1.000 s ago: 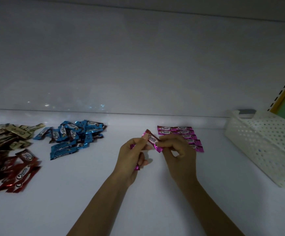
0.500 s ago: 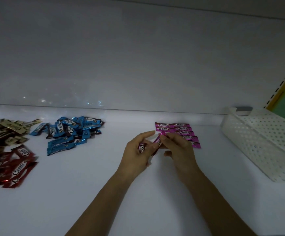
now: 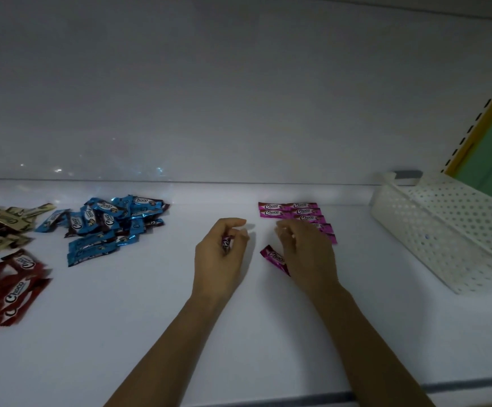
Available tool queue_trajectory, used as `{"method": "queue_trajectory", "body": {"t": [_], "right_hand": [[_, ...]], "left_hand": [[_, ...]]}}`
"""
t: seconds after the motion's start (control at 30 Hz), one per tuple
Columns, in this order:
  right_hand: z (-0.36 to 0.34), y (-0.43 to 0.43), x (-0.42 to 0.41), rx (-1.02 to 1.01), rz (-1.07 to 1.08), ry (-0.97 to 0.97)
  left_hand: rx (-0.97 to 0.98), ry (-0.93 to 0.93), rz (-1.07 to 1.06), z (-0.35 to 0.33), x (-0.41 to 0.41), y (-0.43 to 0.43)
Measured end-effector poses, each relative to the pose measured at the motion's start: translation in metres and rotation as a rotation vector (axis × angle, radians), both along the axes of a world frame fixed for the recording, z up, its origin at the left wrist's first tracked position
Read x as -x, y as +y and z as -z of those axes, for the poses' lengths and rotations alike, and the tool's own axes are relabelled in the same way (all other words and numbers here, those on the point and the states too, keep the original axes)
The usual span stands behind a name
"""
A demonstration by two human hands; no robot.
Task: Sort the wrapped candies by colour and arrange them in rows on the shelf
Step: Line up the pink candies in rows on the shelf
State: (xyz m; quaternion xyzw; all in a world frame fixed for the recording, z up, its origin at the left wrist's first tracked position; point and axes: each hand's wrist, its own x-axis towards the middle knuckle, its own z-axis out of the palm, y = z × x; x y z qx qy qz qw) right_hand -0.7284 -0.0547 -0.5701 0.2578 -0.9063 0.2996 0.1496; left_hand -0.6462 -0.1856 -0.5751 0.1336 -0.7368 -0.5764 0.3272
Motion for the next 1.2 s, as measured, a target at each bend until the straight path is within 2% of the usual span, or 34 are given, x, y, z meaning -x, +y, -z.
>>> {"method": "queue_trajectory", "body": {"t": [0.03,0.13,0.2,0.3,0.47,0.53,0.63,0.93,1.2], "right_hand": [[-0.003,0.003,0.000,-0.005,0.029,0.059],[-0.007,0.003,-0.004,-0.308,-0.019,0.059],[-0.001,-0.005,-0.008,-0.419,-0.059,0.113],[0.008,-0.011,-0.008,-0.370,-0.015,0.251],[0.013,-0.014,-0.016,-0.353,-0.020,0.255],[0.012,-0.015,-0.018,-0.353,-0.052,0.204],[0.009,-0.015,-0.014,-0.387,-0.103,0.083],[0.012,-0.024,0.005,-0.464,-0.075,-0.025],[0.018,-0.023,0.009,-0.482,-0.084,-0.090]], "left_hand": [[0.020,0.008,-0.022,0.001,0.000,-0.001],[0.030,0.025,-0.043,0.003,0.001,-0.004],[0.046,0.014,-0.043,0.003,0.001,-0.004],[0.040,0.007,-0.044,0.004,0.001,-0.003],[-0.087,-0.070,-0.072,0.003,0.002,-0.004],[-0.132,-0.061,-0.062,0.003,0.002,-0.004],[-0.100,-0.075,-0.052,0.002,0.002,-0.004],[-0.108,-0.058,-0.033,0.002,0.002,-0.003],[-0.030,-0.035,0.005,0.005,0.003,-0.002]]}}
